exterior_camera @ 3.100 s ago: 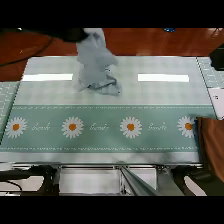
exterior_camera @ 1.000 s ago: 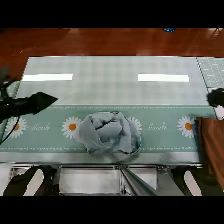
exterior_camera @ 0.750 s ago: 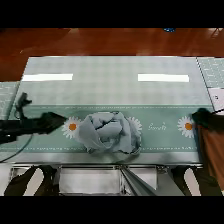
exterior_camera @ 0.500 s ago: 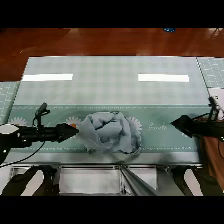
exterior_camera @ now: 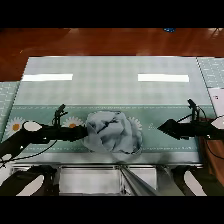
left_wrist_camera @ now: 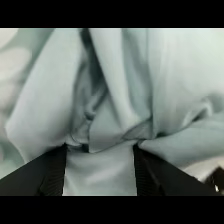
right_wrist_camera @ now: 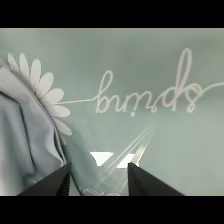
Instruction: Fold the shirts.
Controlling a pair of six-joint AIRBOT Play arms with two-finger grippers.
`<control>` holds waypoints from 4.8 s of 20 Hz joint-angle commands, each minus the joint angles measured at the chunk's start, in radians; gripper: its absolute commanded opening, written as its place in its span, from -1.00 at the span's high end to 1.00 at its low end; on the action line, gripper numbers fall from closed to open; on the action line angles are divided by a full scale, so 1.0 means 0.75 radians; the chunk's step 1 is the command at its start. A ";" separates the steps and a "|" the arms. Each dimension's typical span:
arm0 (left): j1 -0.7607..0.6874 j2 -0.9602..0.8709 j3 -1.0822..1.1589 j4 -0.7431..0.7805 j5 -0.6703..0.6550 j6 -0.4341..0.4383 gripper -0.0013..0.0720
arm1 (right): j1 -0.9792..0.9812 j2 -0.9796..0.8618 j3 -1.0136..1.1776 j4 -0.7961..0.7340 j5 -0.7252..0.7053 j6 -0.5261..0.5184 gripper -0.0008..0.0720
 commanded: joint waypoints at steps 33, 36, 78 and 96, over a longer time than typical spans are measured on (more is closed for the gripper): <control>0.492 0.080 1.221 -0.316 -0.085 -0.055 0.91 | 0.237 -0.246 1.498 0.066 0.003 -0.011 0.93; 0.620 0.194 1.480 -0.280 -0.086 -0.056 0.91 | 0.227 -0.143 1.776 -0.154 0.042 0.012 0.93; 0.351 -0.373 0.824 0.420 0.068 -0.320 -0.42 | 0.200 -0.992 1.421 -0.163 -0.141 0.047 -0.18; 0.138 -0.296 0.503 0.090 -0.181 -0.326 -0.42 | -0.422 -0.646 0.637 -0.278 -0.051 -0.009 -0.11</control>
